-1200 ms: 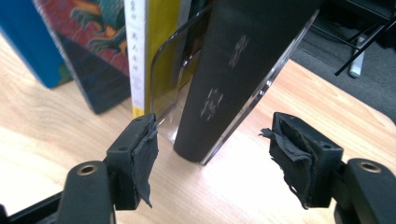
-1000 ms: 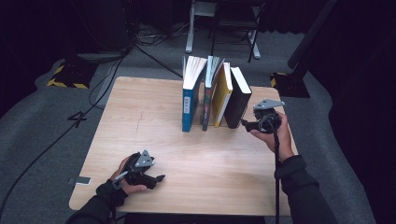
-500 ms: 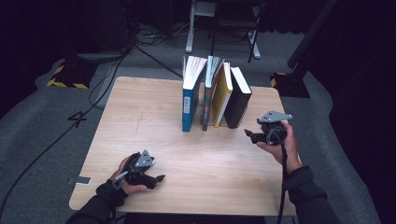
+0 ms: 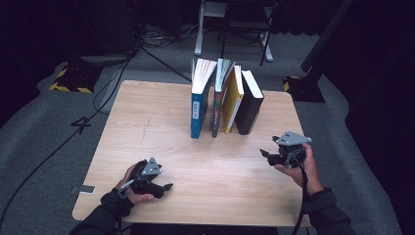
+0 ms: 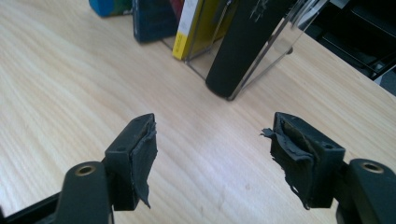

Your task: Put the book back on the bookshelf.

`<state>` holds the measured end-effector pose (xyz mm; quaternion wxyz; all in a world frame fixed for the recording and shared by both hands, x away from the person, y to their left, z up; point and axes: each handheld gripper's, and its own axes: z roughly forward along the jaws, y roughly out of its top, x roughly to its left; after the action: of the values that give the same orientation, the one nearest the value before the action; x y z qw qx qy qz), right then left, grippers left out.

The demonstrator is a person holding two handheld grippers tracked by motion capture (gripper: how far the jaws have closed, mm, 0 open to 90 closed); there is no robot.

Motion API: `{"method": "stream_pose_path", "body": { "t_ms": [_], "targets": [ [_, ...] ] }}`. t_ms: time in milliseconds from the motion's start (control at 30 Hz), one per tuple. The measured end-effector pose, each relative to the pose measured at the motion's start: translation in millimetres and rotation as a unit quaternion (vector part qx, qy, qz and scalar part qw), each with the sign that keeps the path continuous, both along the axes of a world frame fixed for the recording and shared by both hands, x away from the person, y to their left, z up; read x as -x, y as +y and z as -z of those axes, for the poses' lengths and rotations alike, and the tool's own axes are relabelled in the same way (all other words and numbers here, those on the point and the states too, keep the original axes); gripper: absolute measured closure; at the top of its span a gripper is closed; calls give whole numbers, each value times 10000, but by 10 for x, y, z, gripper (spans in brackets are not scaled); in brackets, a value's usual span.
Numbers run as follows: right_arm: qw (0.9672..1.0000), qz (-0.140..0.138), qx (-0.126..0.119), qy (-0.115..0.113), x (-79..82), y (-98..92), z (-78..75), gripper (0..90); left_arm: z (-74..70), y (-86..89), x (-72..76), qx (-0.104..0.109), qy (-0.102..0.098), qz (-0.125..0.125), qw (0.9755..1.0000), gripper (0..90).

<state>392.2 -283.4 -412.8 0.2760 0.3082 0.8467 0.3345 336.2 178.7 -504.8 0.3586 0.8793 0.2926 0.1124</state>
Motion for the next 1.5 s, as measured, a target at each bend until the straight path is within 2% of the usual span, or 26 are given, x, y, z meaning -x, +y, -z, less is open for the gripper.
{"method": "stream_pose_path", "body": {
  "t_ms": [33,133,333,600,833,900,1200,1267,1367,1433,1500],
  "targets": [
    [10000,-20,60,-37,27,-12,11,322,0,0,0,3,1,-1,10000,185],
    [9999,-113,-4,-26,108,-57,47,322,0,0,0,2,-1,-3,10000,185],
    [9996,-253,106,-47,266,-124,137,321,0,1,-2,-5,-3,-8,10000,185],
    [9988,-451,169,-64,410,-205,252,321,0,1,-2,-4,-1,-12,10000,185],
    [9985,-535,70,-50,483,-297,328,322,0,1,-2,-4,0,-14,10000,185],
    [9984,-560,16,16,514,-356,382,322,1,0,-1,7,2,-22,10000,185],
    [9986,-393,-202,276,571,-537,589,325,2,0,-2,15,4,-30,10000,185],
    [9979,-273,-394,446,582,-615,666,325,1,1,-2,7,4,-25,10000,185],
    [9971,-80,-551,520,584,-686,718,325,1,0,-3,11,5,-29,10000,185],
    [9953,28,-728,631,588,-745,755,324,1,0,-3,13,5,-30,10000,185],
    [9946,75,-759,706,592,-782,788,315,1,0,-3,12,6,-29,10000,185]
  ]
}}
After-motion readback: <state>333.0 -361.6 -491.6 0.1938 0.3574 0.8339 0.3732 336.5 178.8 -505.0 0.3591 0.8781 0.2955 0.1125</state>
